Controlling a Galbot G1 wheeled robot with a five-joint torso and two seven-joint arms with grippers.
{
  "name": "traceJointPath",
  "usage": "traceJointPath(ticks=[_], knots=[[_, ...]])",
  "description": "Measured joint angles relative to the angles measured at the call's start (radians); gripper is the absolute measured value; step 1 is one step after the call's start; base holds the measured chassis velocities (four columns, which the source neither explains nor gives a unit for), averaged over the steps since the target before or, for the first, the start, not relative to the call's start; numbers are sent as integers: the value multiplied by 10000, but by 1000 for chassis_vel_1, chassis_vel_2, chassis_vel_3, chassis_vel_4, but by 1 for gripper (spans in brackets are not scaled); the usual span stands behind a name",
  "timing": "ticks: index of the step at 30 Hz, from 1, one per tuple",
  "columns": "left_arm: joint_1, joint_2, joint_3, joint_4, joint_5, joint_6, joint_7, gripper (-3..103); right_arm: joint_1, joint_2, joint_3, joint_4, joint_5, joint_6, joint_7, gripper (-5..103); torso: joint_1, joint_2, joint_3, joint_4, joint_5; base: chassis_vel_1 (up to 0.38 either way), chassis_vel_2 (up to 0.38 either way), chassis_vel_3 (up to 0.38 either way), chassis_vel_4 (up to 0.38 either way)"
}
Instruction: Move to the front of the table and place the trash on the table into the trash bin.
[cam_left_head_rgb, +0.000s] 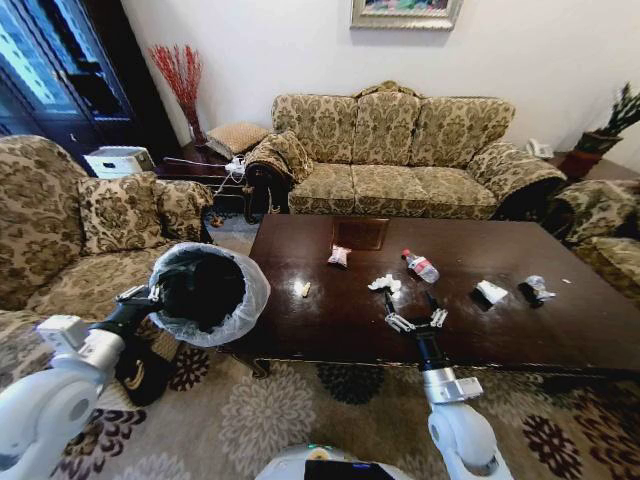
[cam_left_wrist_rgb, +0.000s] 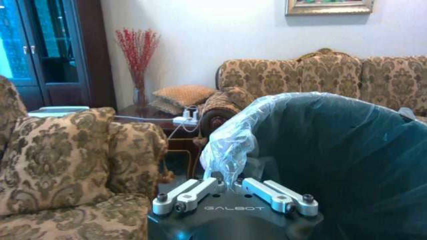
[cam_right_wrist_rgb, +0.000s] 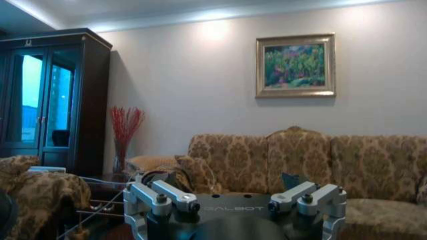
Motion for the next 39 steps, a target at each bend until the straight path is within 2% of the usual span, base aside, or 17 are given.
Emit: traceJointPath(ticks=[3,6,7,8,9,10,11,12,14,15,21,24,30,32,39], knots=[[0,-15,10,-30,0,-1,-9,1,257,-51,-276,-133,315,-435,79,100,0,0,-1,1,-8,182,178,-182,-201],[-25,-68,141,-86,0,0,-24,1,955,-241,-905,-413,1291,-2307,82,100,-2,1,-2,2,-12,124,112,-103,-74],[-25,-68,141,-86,0,0,-24,1,955,-241,-905,-413,1291,-2307,82,100,-2,1,-2,2,-12,119,55,-69,-62],[-12,-103,181,-147,5,3,-29,1,1416,-297,-1203,-609,1560,-3389,221,100,-4,1,-2,3,-8,50,55,-22,-6],[20,-118,200,-194,12,5,-29,1,1772,-330,-1432,-819,1759,-4047,353,100,-4,1,-2,3,-4,0,0,0,0],[59,-118,205,-228,17,9,-24,1,2083,-374,-1654,-1017,1946,-4482,516,100,-5,1,-2,2,2,0,0,0,0],[59,-118,205,-228,17,9,-24,1,2083,-374,-1654,-1017,1946,-4482,516,100,-5,1,-2,2,2,0,0,0,0],[103,-112,204,-258,22,12,-22,1,2528,-439,-2009,-1336,2195,-4936,744,100,-5,1,-1,1,6,0,0,0,0],[198,-61,137,-308,15,19,-13,1,3330,-535,-2666,-2011,2414,-5332,933,100,-2,0,0,-1,5,-42,-73,23,21],[256,-32,82,-332,5,23,-10,1,3892,-548,-3067,-2618,2429,-5401,1032,100,-1,-1,0,-3,1,-54,-43,34,-2],[327,-110,35,-348,5,42,-16,1,4952,-215,-3925,-4004,1956,-5205,1204,100,1,-1,1,0,-8,-18,-7,9,-1],[339,-344,119,-349,19,42,-67,1,5634,341,-4466,-5063,1679,-5029,1591,100,-4,0,-2,2,-8,0,0,0,0],[367,-305,175,-295,52,44,-85,1,6379,1093,-4883,-6284,1473,-4992,2400,100,-4,-1,-1,0,-2,0,0,0,0],[368,-211,162,-267,46,45,-108,1,6726,1477,-4955,-6958,1463,-4597,2734,100,-1,-1,0,0,-2,0,0,0,0],[422,-161,122,-271,14,49,-173,1,7158,2034,-4877,-7953,1529,-4202,3043,100,-4,0,-1,1,-3,0,0,0,0]])
